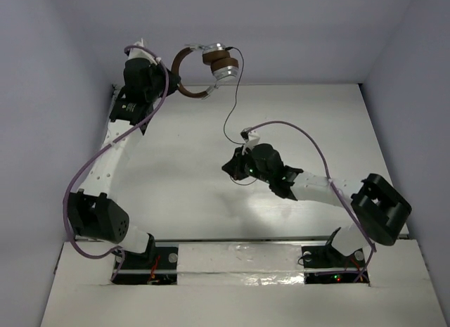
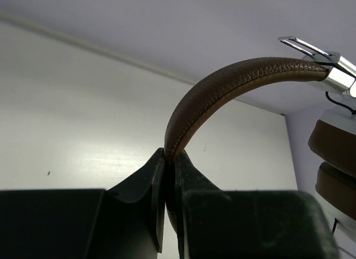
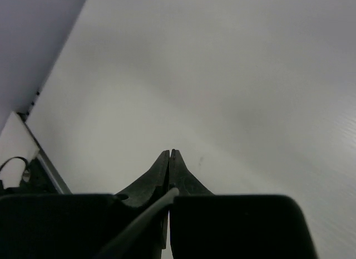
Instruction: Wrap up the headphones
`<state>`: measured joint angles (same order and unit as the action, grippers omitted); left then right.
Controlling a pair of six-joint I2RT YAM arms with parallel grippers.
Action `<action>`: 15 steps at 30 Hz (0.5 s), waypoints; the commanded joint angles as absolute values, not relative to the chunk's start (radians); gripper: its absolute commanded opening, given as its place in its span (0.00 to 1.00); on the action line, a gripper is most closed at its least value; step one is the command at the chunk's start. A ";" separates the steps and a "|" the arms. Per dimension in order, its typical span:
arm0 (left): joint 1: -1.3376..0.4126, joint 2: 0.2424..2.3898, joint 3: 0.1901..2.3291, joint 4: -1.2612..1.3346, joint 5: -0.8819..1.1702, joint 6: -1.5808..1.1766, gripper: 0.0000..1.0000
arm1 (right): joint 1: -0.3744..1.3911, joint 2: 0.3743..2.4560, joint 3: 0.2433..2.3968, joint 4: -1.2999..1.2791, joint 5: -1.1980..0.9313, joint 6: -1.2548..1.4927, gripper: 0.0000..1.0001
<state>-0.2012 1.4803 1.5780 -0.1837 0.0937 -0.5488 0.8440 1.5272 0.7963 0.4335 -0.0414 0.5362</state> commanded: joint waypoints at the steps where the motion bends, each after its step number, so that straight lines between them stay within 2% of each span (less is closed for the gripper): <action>1: -0.179 1.404 1.444 0.058 0.040 -0.678 0.00 | 0.842 1.464 0.822 0.102 0.104 0.497 0.00; 4: -0.170 1.419 1.390 0.107 0.095 -0.722 0.00 | 0.851 1.413 0.834 -0.032 0.167 0.486 0.00; 7: -0.141 1.419 1.349 0.132 0.143 -0.738 0.00 | 0.851 1.381 0.822 -0.047 0.231 0.492 0.00; 11: -0.063 1.391 1.324 0.124 0.215 -0.742 0.00 | 0.838 1.451 0.890 -0.104 0.337 0.474 0.00; 15: 0.064 1.374 1.293 0.135 0.412 -0.779 0.00 | 0.792 1.500 0.930 -0.110 0.393 0.468 0.00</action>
<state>-0.0139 1.4479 1.2953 0.0078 0.2546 -0.7158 0.8230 1.4807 0.8764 -0.0792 0.2901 0.4896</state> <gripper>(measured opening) 0.047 0.026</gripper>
